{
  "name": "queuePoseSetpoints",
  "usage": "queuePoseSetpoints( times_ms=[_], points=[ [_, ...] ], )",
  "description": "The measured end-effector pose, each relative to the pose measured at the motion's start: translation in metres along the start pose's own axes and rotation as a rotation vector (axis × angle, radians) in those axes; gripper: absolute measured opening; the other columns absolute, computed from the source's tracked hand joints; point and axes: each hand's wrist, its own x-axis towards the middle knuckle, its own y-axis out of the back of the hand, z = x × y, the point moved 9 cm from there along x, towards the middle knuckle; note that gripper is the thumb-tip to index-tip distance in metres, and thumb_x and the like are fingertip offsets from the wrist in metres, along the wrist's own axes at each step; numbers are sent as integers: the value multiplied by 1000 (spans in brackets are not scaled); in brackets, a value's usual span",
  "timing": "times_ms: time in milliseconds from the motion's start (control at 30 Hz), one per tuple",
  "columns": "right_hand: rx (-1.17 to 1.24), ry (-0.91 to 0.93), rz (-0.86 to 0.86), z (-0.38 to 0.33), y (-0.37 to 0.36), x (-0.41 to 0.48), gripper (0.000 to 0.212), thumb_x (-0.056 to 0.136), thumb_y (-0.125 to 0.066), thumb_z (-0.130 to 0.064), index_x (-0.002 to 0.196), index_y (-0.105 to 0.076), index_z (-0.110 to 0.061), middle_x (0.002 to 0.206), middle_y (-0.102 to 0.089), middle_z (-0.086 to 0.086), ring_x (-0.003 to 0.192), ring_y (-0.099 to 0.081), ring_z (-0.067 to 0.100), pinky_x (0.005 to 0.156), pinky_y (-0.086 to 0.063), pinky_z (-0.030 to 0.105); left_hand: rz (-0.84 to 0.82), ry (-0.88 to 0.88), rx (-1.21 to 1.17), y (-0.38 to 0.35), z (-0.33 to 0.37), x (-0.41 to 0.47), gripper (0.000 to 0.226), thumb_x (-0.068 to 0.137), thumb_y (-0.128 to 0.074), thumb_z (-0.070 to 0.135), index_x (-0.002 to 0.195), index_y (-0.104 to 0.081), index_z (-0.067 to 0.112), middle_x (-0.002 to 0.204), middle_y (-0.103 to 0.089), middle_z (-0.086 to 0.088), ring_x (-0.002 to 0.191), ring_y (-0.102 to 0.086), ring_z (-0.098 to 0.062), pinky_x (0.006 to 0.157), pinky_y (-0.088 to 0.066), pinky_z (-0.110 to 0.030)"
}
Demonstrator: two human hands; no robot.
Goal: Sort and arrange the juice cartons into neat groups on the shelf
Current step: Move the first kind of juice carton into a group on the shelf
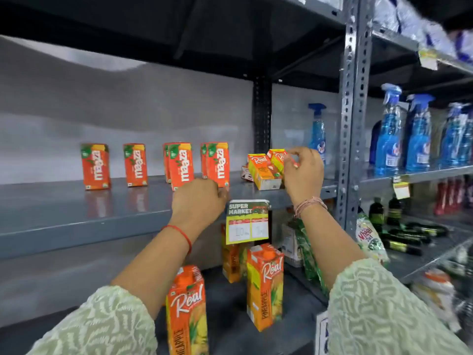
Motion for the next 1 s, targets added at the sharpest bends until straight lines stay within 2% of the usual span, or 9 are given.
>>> queuePoseSetpoints(
  times_ms=[100, 200, 367, 467, 600, 733, 833, 900, 1000],
  points=[
    [-104, -185, -39, 38, 0, 14, 37, 91, -51, -23, 118, -59, 0, 120, -62, 21, 114, -55, 35, 96, -43, 39, 61, 19, 103, -3, 9, -4, 46, 98, -29, 38, 93, -66, 12, 96, -68, -10, 89, -65, -28, 61, -37, -26],
    [-198, -347, -290, 65, -17, 17, 50, 94, -43, -39, 116, -57, 4, 122, -60, 24, 115, -54, 38, 95, -44, 39, 123, 20, 142, -7, 10, -8, 50, 99, -24, 39, 88, -67, 13, 86, -68, -8, 78, -64, -27, 57, -33, -25],
    [-268, -379, -524, 74, -34, 25, 52, 97, -34, -39, 125, -50, 2, 133, -53, 21, 123, -49, 35, 103, -38, 38, 158, 75, 183, -5, 4, -7, 51, 99, -23, 39, 86, -66, 13, 69, -51, -3, 62, -47, -21, 52, -31, -24],
    [-99, -374, -491, 80, -33, 25, 48, 95, -43, -36, 120, -54, 3, 128, -56, 22, 116, -53, 33, 95, -41, 36, 163, 96, 175, -6, 3, -8, 52, 99, -24, 38, 82, -65, 11, 66, -50, -4, 60, -47, -23, 53, -35, -25],
    [208, -400, -397, 94, -25, 15, 26, 89, -56, -33, 74, -57, -12, 96, -56, 10, 89, -49, 20, 76, -35, 27, 198, 119, 174, -3, 3, -9, 51, 99, -27, 37, 79, -64, 9, 62, -46, -4, 58, -44, -23, 50, -31, -25],
    [432, -464, -403, 103, -23, 10, 27, 79, -70, -14, 96, -61, 4, 102, -65, 12, 106, -62, 27, 93, -50, 36, 201, 113, 185, -5, 7, -12, 50, 98, -29, 35, 77, -65, 7, 61, -45, -7, 57, -44, -24, 51, -31, -26],
    [541, -494, -412, 98, -19, 6, 41, 78, -70, -4, 115, -52, -2, 108, -64, 11, 103, -60, 22, 100, -48, 40, 205, 91, 193, -5, 7, -13, 52, 98, -29, 35, 74, -64, 4, 61, -47, -9, 56, -45, -26, 52, -34, -26],
    [557, -470, -401, 88, -14, 4, 46, 79, -68, -1, 122, -52, -3, 115, -65, 14, 101, -59, 20, 96, -51, 36, 190, 54, 197, -6, 7, -14, 54, 99, -26, 36, 76, -63, 5, 61, -47, -8, 56, -45, -24, 52, -32, -25],
    [588, -401, -357, 68, -5, 2, 42, 79, -67, 3, 120, -56, 2, 112, -65, 15, 93, -60, 17, 73, -53, 16, 146, -20, 231, -4, 10, -15, 55, 99, -18, 42, 84, -62, 13, 66, -49, -3, 60, -49, -22, 53, -33, -25]
  ],
)
